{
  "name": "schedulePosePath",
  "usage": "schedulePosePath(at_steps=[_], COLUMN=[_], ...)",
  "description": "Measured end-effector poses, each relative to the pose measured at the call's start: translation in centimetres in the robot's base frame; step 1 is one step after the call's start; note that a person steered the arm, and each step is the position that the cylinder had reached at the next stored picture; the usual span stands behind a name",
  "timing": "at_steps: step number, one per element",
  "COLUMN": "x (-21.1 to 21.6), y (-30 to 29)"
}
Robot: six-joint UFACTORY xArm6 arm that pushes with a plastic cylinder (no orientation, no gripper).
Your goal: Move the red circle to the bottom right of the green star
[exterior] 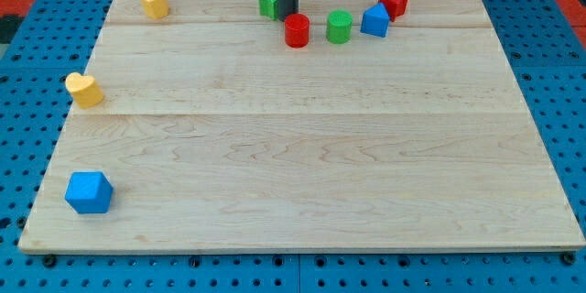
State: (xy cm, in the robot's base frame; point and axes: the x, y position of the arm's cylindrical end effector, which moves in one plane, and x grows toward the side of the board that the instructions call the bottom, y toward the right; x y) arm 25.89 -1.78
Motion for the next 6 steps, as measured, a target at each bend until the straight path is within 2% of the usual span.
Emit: schedulePosePath(at_steps=[1, 2, 3, 5, 6], x=[0.7, 6.3, 7.2, 4.1, 8.3], y=[-4.6, -3.5, 2.6, 2.4, 6.9])
